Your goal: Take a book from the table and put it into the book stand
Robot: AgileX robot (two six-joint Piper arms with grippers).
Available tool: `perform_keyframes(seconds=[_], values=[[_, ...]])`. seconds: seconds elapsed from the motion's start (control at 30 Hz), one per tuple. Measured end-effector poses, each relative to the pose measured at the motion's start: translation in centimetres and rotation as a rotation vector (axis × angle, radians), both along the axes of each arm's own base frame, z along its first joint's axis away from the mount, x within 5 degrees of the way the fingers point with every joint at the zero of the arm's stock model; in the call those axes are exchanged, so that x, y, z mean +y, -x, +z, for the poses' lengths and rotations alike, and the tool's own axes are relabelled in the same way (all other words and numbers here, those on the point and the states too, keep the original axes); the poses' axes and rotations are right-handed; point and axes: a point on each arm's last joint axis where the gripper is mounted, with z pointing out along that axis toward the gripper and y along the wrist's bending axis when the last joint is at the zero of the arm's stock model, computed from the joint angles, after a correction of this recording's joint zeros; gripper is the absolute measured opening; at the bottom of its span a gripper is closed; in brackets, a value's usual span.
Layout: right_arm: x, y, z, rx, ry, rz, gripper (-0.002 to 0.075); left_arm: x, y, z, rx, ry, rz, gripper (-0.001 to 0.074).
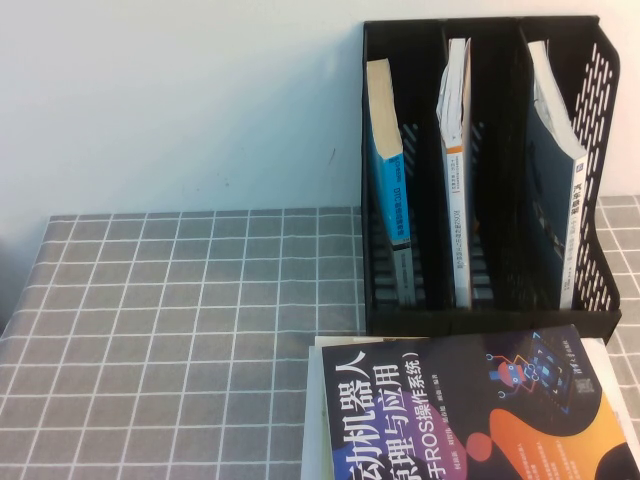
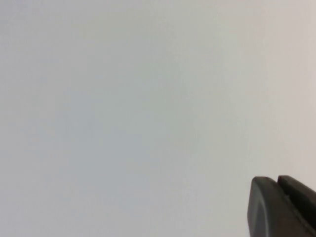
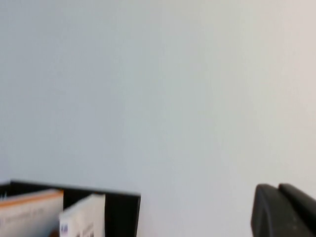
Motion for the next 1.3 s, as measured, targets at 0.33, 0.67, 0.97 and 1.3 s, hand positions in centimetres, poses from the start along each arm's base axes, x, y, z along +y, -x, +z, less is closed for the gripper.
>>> perform_keyframes(seconds=[0.33, 0.67, 0.97, 1.3], values=[[-0.3, 0.4, 1.1, -0.059, -0.072, -0.001, -0.0003, 0.6, 0.9, 1.4, -0.139, 0.118, -0.01, 0.0], [0.2, -0.1, 6.8, 0.499, -0.075, 0.04, -0.0003, -0.3, 0.0, 6.3, 0.542, 0.106, -0.083, 0.0], [1.6, -7.1, 6.2, 1.121, -0.126, 0.18, -0.0003, -4.7, -6.0, 4.2, 1.161, 0.329, -0.543, 0.0], [3.3, -15.2, -0.8, 1.47, -0.149, 0.415, -0.0003, -6.7, -12.5, 2.1, 1.235, 0.452, -0.789, -0.0001]])
